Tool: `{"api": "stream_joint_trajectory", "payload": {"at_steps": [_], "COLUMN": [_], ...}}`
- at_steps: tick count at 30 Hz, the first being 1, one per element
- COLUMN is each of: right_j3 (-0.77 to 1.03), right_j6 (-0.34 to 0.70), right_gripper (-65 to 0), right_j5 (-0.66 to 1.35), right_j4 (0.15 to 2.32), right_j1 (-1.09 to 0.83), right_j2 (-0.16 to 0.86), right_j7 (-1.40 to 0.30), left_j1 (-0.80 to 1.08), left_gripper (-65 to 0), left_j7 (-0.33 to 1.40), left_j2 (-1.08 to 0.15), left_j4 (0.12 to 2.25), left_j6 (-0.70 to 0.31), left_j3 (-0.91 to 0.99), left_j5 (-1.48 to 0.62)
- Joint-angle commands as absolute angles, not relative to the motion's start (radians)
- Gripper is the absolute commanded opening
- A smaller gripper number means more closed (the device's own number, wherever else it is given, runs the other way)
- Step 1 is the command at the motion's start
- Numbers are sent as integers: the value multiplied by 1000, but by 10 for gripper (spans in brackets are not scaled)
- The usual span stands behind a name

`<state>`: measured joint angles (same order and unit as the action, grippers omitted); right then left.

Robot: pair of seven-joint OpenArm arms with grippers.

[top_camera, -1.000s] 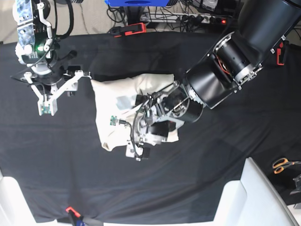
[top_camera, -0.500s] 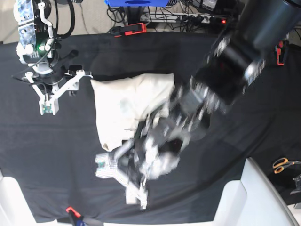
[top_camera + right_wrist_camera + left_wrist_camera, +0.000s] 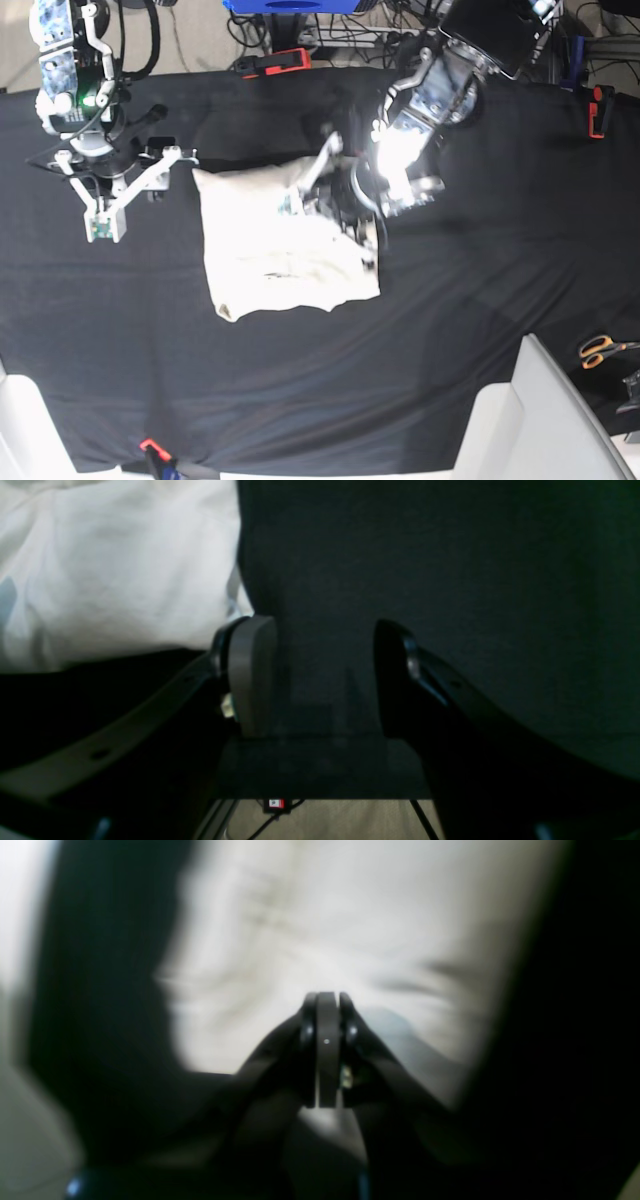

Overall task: Fold the T-shirt properly
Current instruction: 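Release the left gripper and lift it from the folded shirt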

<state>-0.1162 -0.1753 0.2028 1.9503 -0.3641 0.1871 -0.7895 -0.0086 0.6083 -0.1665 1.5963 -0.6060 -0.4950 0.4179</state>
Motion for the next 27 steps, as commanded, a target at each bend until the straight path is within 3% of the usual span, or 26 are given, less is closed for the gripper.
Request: {"api": "stream_joint_trajectory", "payload": {"at_steps": [1, 15, 21, 27], "right_j3": [-113, -107, -114, -180], "right_j6": [-177, -177, -177, -176], "right_gripper": [-351, -351, -351, -351], "right_j5": [194, 194, 196, 196], "right_j4": [1968, 1971, 1972, 1975], "right_j1": [-361, -389, -386, -367], "right_j2": [194, 194, 193, 202], "right_j7": [-771, -769, -769, -768], "left_j1": [-24, 182, 186, 188], "left_gripper": [-650, -650, -650, -650], "left_j7": [585, 587, 582, 587], "left_j2": [-160, -259, -294, -286], "left_j4": [1598, 1623, 1649, 1739], "left_j6": [-591, -588, -455, -446], "left_j3": [-492, -481, -479, -450], "left_j5": [418, 426, 424, 426]}}
